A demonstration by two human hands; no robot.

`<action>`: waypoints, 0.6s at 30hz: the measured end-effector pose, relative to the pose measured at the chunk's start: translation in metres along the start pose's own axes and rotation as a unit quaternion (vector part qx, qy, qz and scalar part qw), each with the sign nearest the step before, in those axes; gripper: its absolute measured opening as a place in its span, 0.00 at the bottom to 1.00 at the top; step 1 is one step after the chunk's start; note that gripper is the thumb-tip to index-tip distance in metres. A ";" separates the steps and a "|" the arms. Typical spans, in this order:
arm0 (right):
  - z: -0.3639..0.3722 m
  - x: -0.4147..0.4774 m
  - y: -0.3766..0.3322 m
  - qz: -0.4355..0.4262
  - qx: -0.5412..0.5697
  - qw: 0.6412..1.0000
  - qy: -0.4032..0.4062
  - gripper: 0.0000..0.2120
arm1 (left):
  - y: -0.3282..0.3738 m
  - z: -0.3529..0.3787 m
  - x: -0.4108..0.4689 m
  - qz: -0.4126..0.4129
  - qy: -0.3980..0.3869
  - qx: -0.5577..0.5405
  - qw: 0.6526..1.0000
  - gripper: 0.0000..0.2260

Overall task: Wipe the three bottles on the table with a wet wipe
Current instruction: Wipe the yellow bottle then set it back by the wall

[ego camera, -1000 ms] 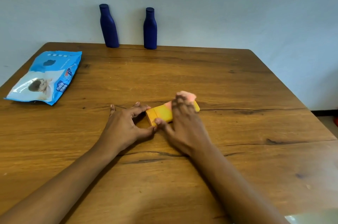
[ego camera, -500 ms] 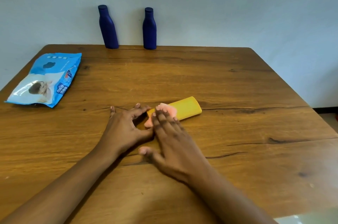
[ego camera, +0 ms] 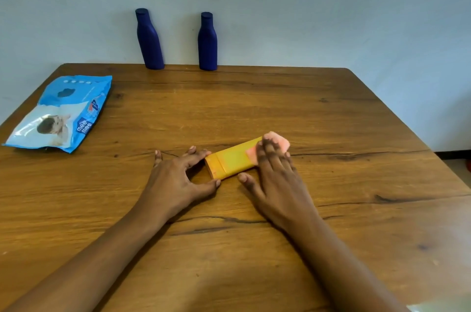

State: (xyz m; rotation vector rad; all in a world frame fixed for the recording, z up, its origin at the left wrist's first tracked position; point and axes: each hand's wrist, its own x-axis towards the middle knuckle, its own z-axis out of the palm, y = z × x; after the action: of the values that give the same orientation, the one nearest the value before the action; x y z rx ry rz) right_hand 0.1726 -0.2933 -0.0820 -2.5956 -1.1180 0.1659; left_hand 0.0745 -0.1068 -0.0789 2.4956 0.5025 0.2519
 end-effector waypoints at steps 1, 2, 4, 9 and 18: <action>0.001 0.002 -0.001 0.015 0.002 1.000 0.004 0.42 | -0.001 0.000 0.000 0.006 -0.002 -0.001 1.000 0.36; 0.004 0.002 -0.009 0.011 0.011 1.000 -0.003 0.42 | -0.001 0.000 0.000 0.012 -0.006 -0.007 1.000 0.39; 0.009 0.000 -0.034 -0.047 0.038 0.998 -0.032 0.41 | -0.001 -0.001 0.000 0.012 -0.014 -0.021 1.000 0.43; 0.006 0.001 -0.029 -0.123 0.013 0.991 -0.049 0.39 | 0.001 0.004 -0.001 0.034 -0.030 0.074 0.996 0.44; 0.010 0.001 -0.041 -0.112 -0.003 0.993 -0.033 0.41 | -0.001 0.009 0.001 0.049 -0.061 0.134 0.988 0.45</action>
State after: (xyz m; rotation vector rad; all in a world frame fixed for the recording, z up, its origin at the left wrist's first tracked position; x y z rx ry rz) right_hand 0.1428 -0.2633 -0.0784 -2.4626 -1.4235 0.1988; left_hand 0.0773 -0.1100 -0.0870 2.7803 0.3857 0.0706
